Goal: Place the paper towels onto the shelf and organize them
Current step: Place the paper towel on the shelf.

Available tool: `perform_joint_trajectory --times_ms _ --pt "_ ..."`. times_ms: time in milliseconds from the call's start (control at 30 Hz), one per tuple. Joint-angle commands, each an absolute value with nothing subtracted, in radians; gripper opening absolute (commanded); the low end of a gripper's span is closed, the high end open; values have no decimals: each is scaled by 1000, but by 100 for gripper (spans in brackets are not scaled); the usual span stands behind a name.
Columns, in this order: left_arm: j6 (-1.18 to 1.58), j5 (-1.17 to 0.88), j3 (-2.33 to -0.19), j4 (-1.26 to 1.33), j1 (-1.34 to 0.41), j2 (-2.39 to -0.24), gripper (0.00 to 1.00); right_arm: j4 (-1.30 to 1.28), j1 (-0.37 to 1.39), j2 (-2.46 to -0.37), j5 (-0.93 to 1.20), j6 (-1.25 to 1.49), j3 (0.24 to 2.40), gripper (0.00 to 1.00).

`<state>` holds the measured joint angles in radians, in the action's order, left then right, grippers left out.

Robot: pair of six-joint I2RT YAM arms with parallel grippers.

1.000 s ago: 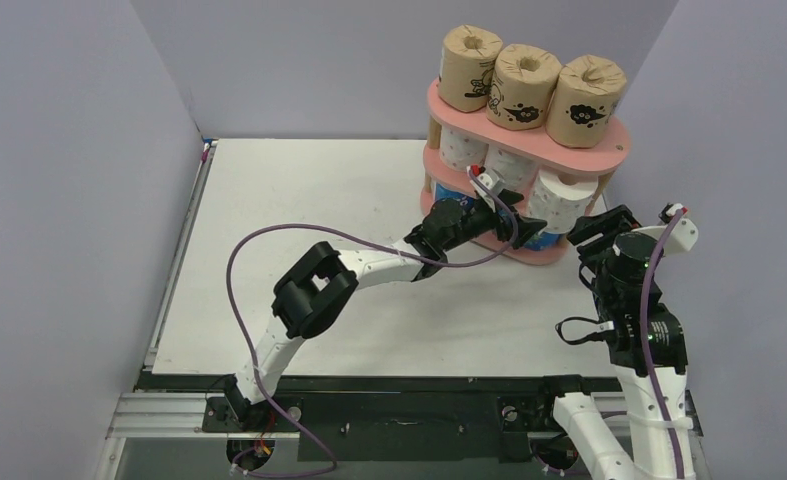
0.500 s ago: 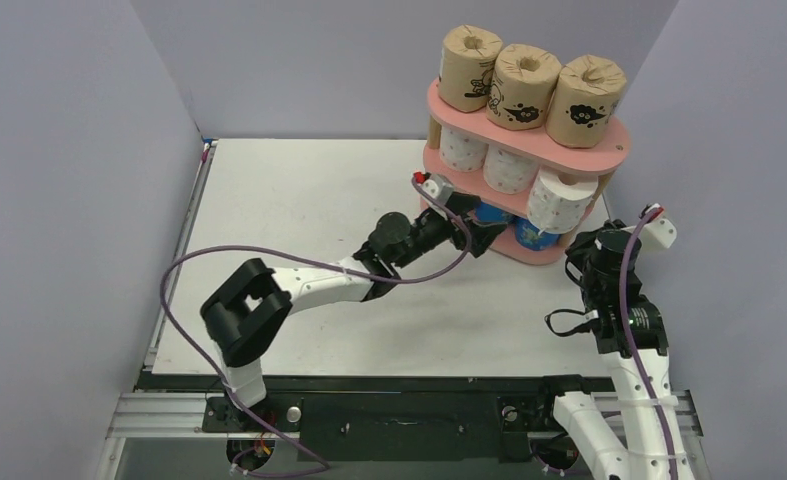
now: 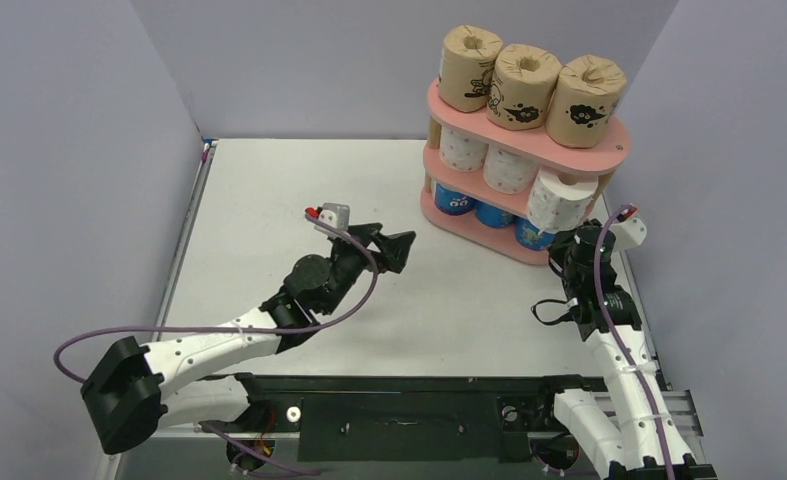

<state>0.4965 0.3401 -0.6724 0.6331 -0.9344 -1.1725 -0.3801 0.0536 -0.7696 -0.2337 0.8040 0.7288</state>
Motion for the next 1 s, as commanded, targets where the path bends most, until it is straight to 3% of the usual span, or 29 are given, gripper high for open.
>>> perform_joint_trajectory --times_ms 0,333,967 --pt "551 411 -603 560 -942 -1070 89 -275 55 -814 -238 823 748 0" --pt "599 415 -474 480 -947 -887 89 -243 38 -878 -264 820 782 0" --pt "625 416 -383 466 -946 -822 89 -181 25 -979 -294 832 830 0"
